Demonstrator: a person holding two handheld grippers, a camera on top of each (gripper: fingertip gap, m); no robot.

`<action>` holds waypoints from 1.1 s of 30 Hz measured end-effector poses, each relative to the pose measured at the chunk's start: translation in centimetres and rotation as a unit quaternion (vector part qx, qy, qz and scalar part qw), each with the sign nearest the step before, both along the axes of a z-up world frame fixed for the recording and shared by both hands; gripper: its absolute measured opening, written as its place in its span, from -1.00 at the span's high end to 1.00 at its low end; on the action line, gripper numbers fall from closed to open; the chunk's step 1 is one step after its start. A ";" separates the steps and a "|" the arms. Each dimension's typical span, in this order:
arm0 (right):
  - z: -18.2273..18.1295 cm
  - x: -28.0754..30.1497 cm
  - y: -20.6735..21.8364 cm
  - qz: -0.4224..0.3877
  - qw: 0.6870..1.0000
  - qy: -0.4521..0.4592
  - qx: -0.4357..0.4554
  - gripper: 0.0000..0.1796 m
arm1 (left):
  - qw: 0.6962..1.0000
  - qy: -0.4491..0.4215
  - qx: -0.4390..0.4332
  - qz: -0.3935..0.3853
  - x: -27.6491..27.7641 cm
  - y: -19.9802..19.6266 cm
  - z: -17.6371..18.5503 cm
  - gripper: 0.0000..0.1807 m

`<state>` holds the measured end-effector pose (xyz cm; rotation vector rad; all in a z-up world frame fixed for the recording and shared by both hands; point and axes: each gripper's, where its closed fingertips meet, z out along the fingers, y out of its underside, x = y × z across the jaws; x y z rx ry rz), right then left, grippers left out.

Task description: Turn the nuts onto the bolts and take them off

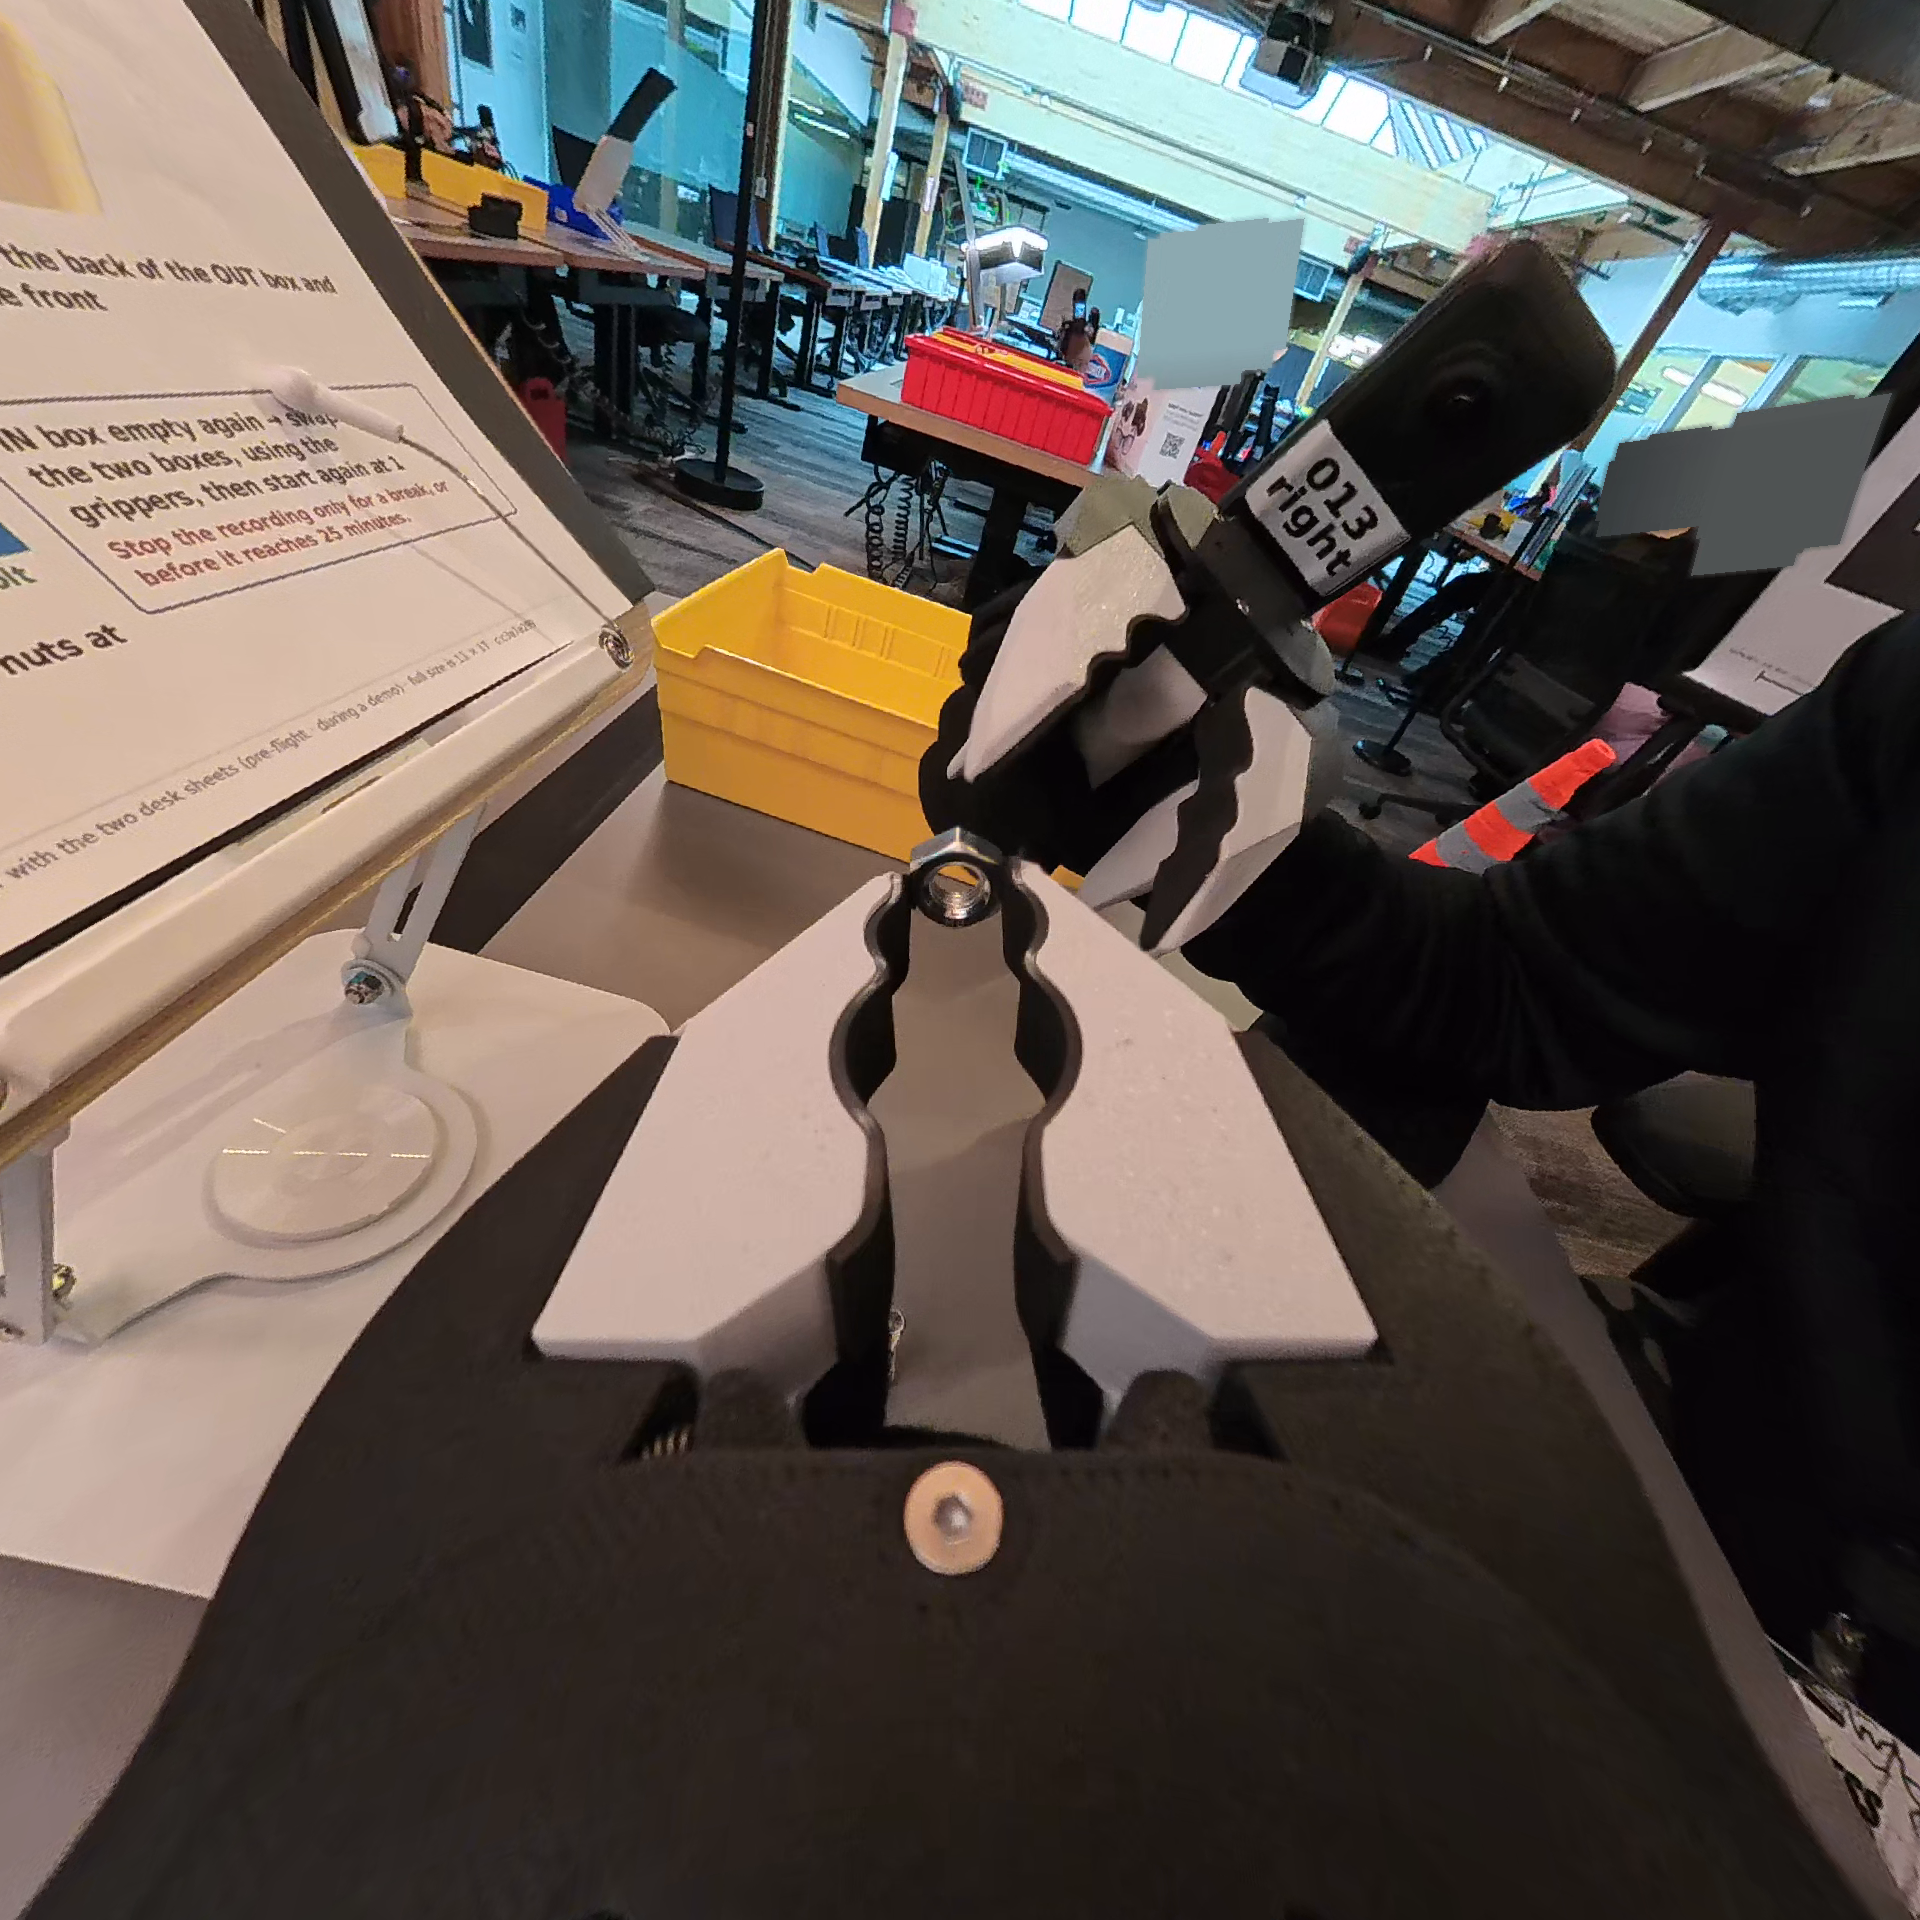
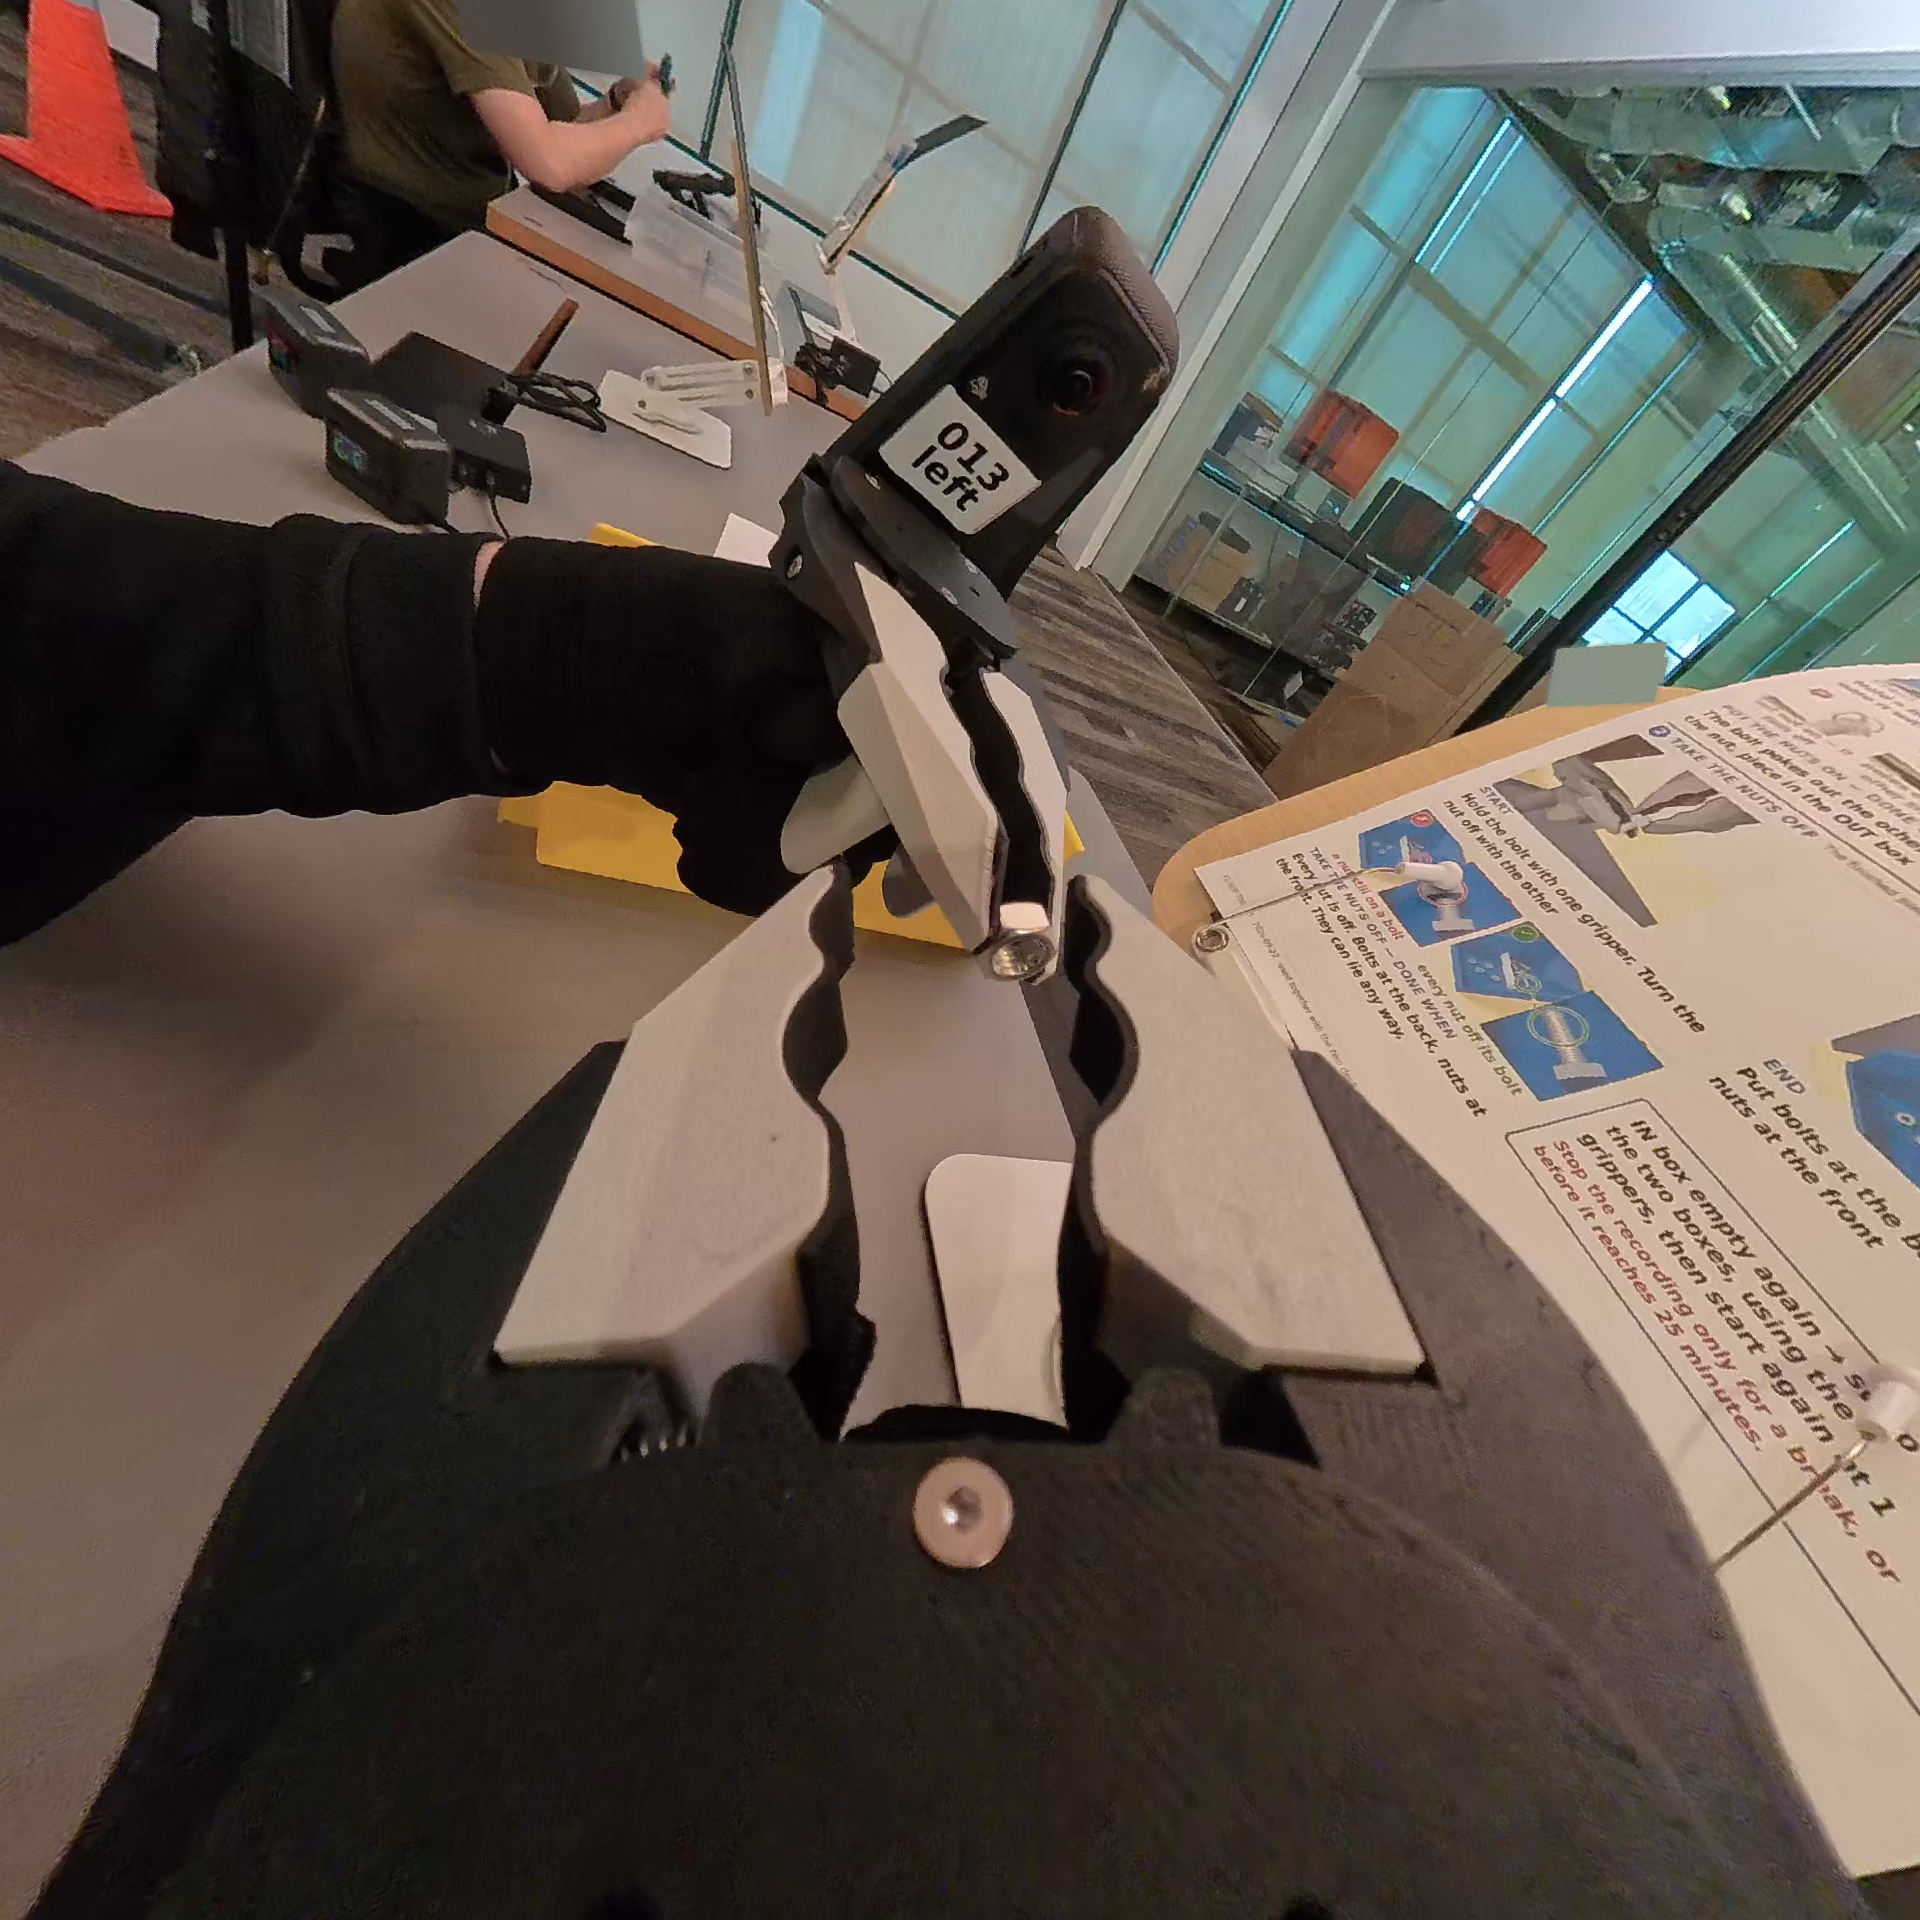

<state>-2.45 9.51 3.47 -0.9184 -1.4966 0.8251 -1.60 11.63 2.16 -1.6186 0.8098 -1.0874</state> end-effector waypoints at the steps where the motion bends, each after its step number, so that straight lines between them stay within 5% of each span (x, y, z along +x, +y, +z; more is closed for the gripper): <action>1: 0.1 0.0 0.0 0.000 1.000 0.001 0.001 0.57 | 1.000 0.002 0.001 0.000 0.1 0.0 0.0 0.83; 33: -0.1 -0.4 -0.9 -0.043 0.989 -0.054 0.129 0.61 | 0.995 -0.079 -0.010 -0.066 1.7 -1.4 1.4 0.83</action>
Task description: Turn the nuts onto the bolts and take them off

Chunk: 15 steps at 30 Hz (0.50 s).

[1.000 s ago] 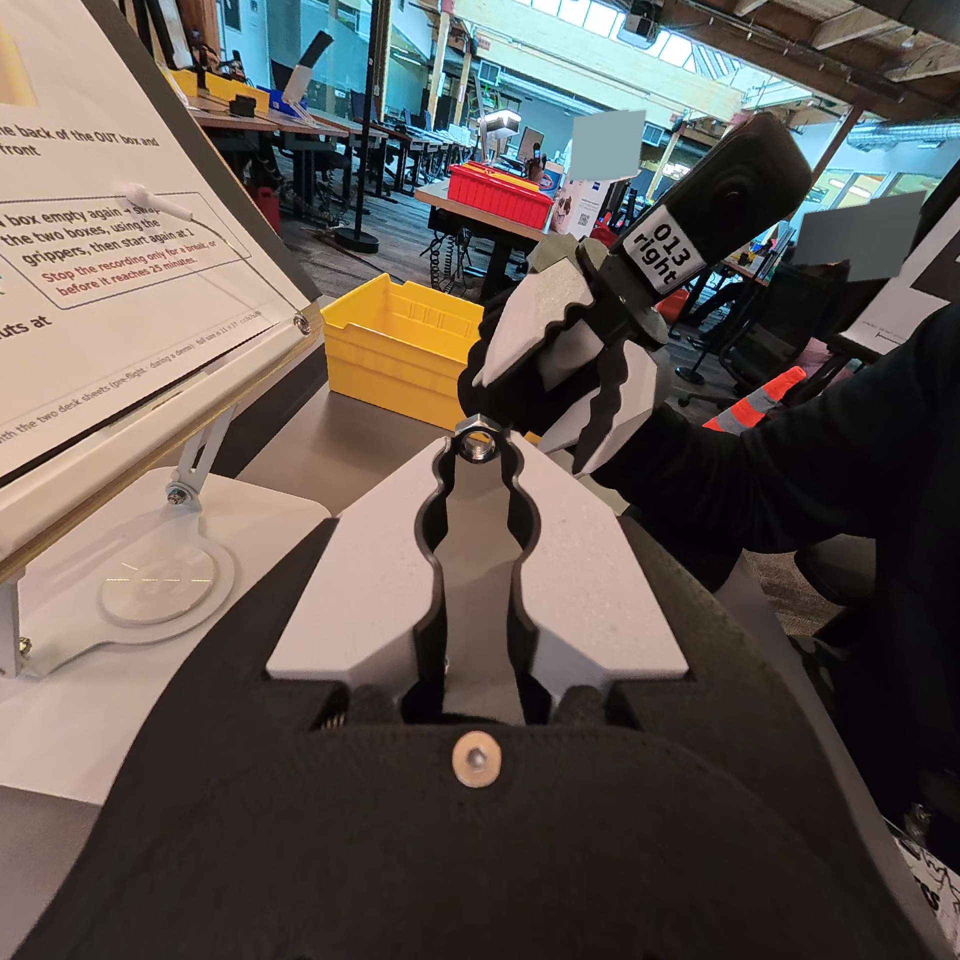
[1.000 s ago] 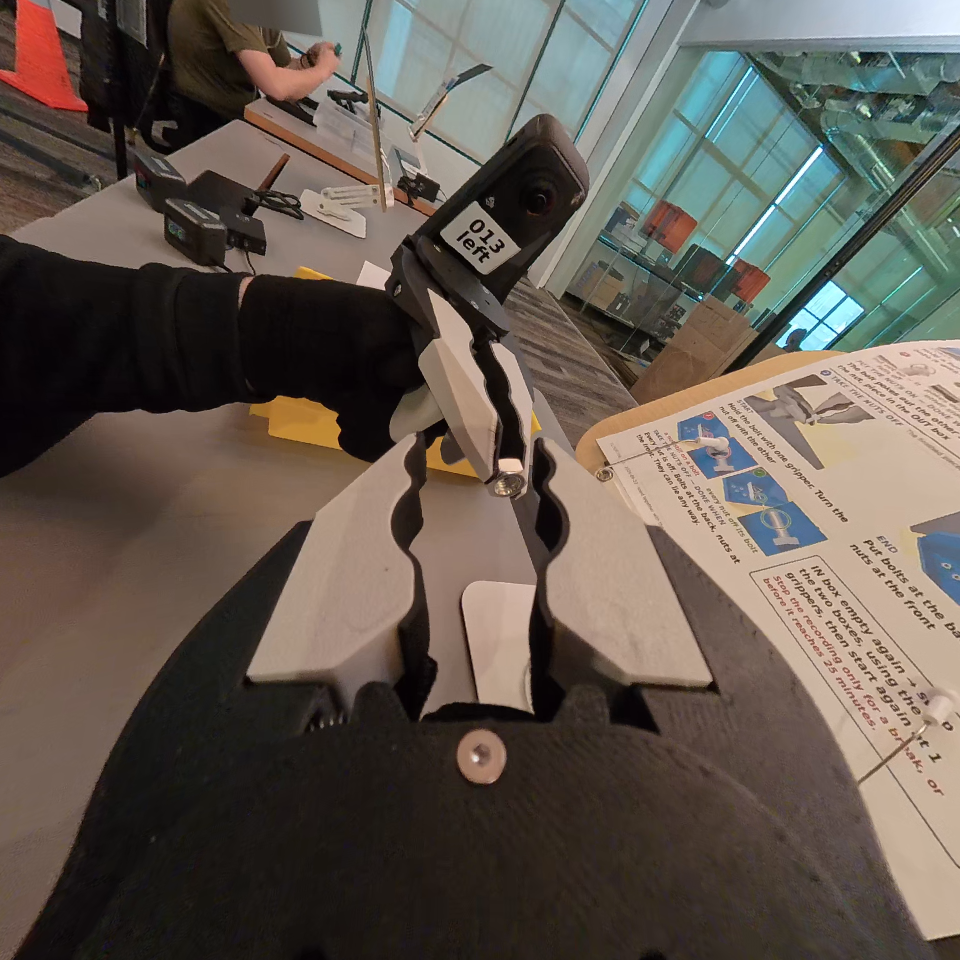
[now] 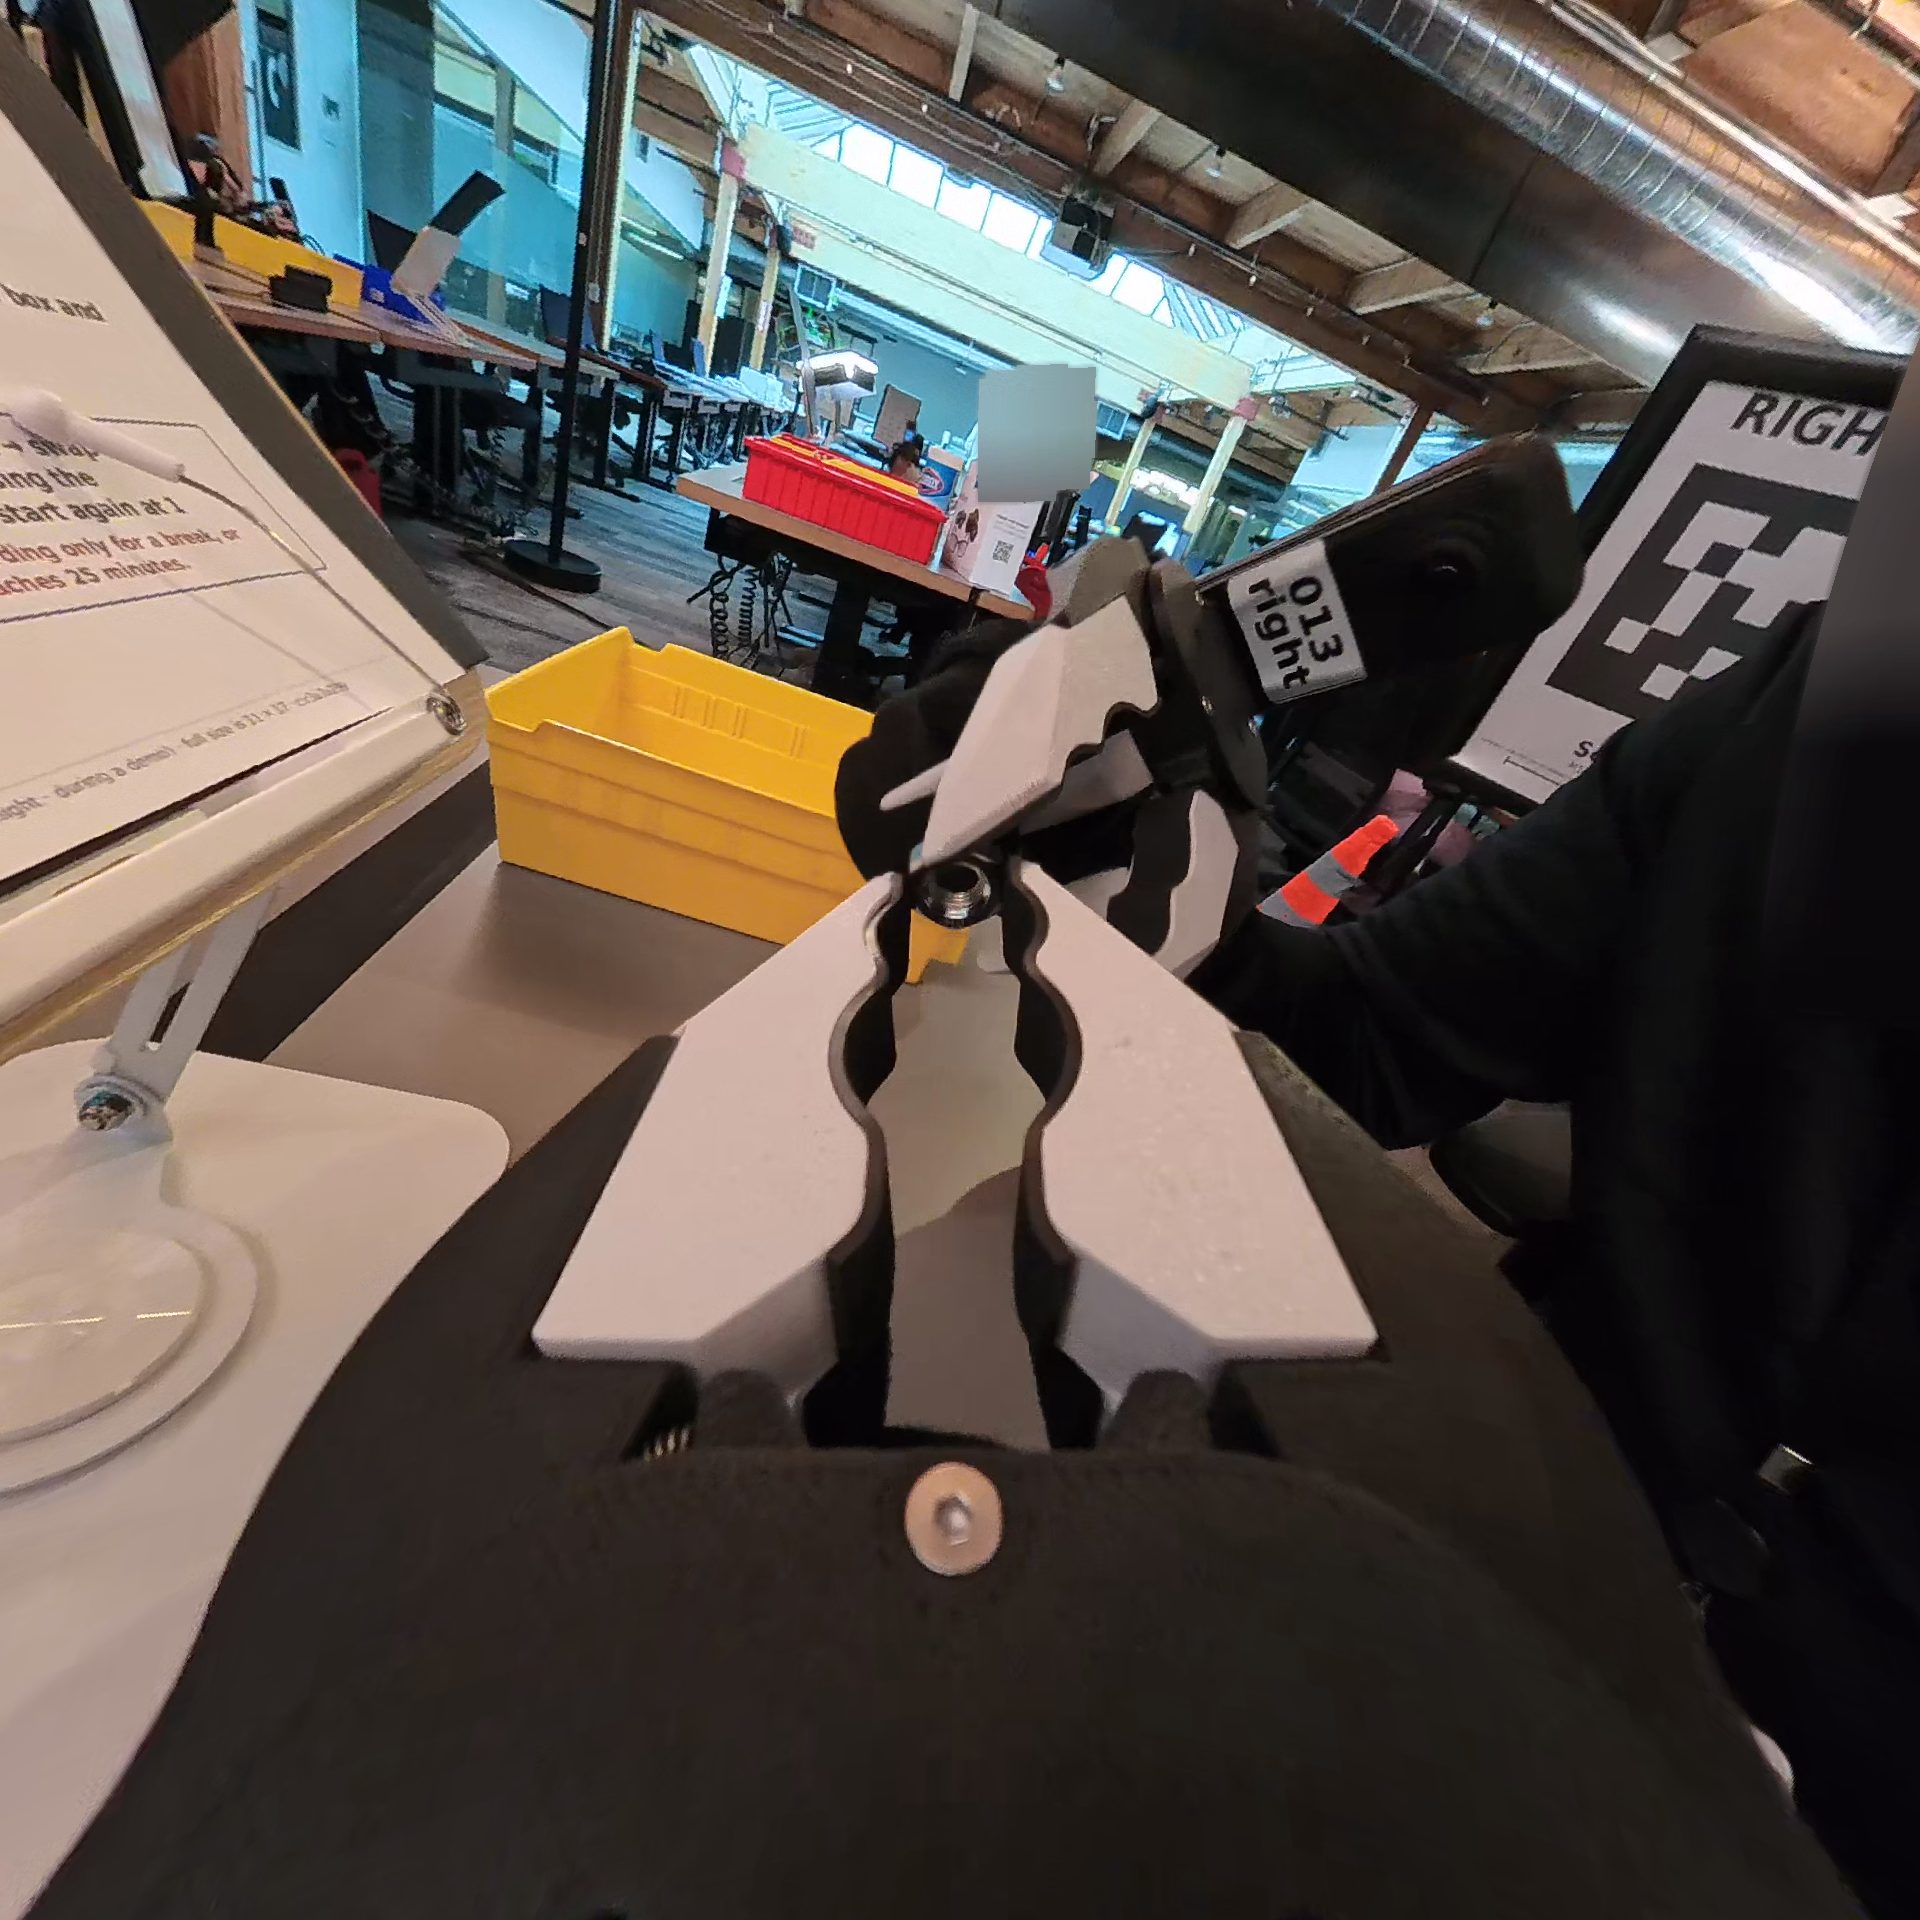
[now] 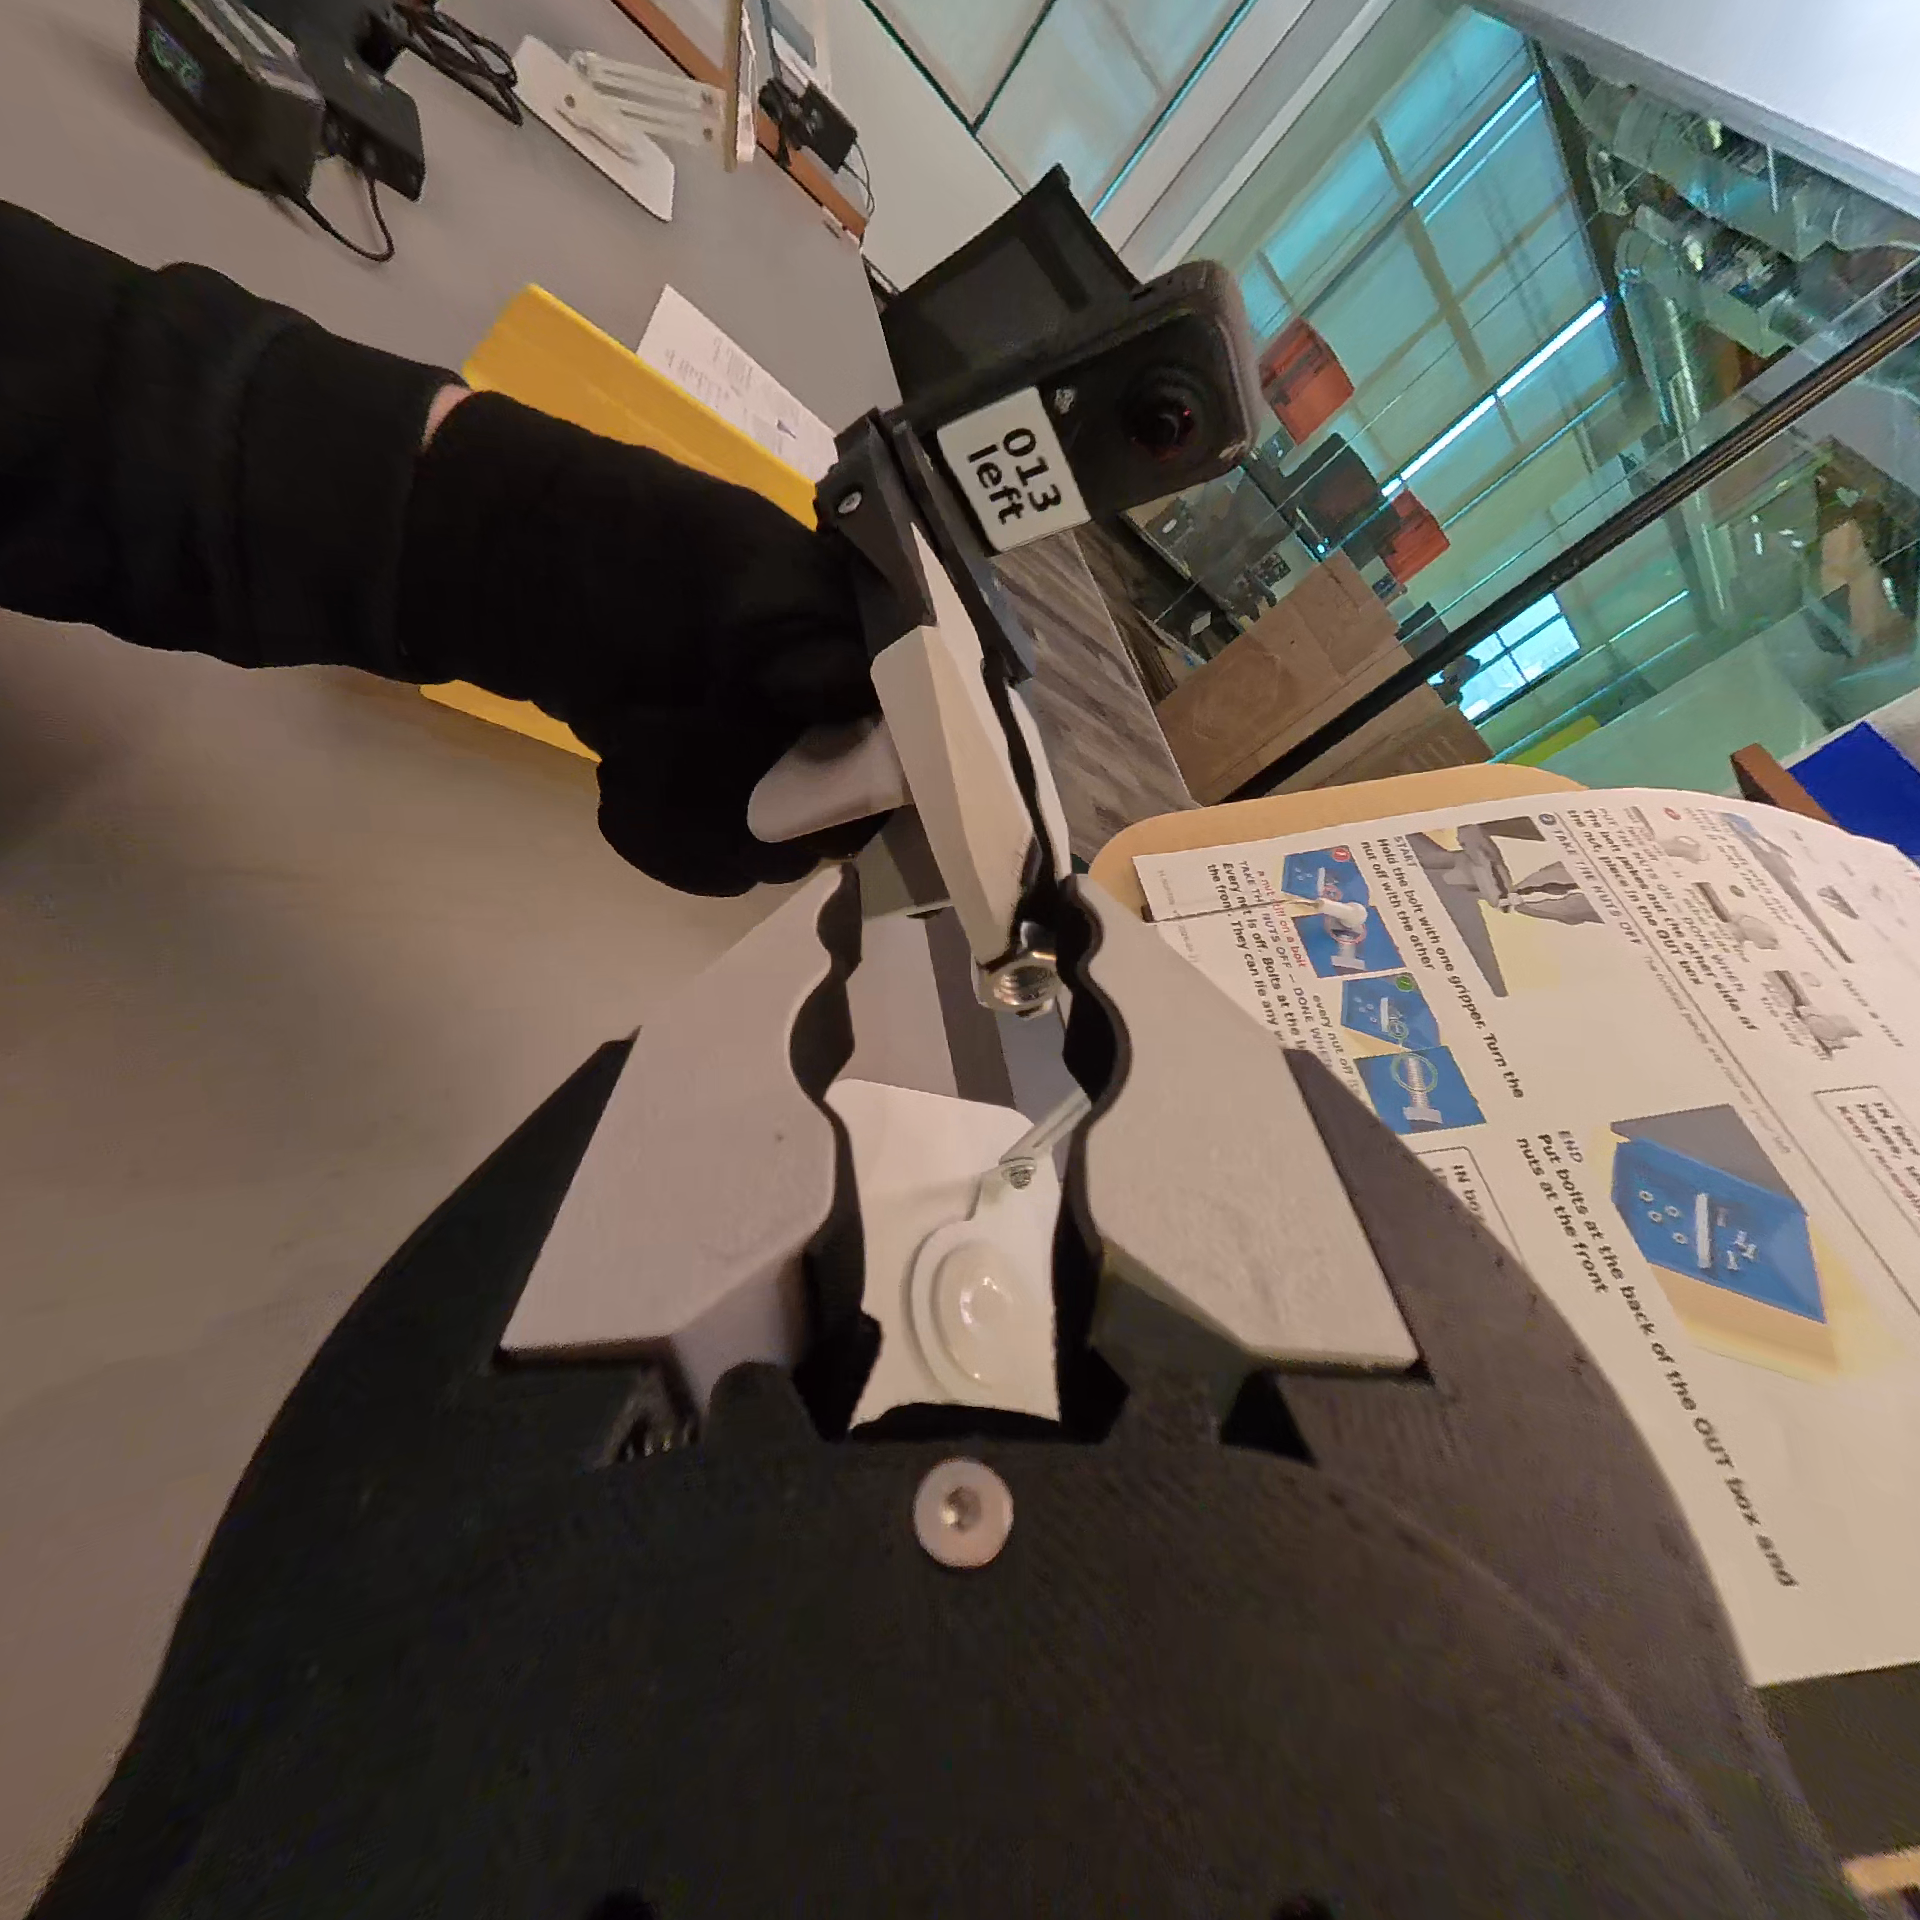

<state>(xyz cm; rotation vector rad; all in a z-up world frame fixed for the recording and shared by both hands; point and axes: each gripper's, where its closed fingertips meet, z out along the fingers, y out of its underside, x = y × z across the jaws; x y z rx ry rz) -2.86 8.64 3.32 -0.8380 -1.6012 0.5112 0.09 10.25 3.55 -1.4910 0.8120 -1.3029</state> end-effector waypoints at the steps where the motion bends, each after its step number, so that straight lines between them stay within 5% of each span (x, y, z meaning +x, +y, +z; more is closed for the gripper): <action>1: 0.2 0.2 0.0 0.000 1.000 0.003 0.002 0.61 | 1.000 -0.007 -0.001 -0.004 0.0 -0.1 0.1 0.83; 15: 0.2 1.1 0.2 -0.001 0.999 -0.013 0.032 0.83 | 0.997 -0.046 -0.020 -0.060 -0.3 -1.2 0.2 0.83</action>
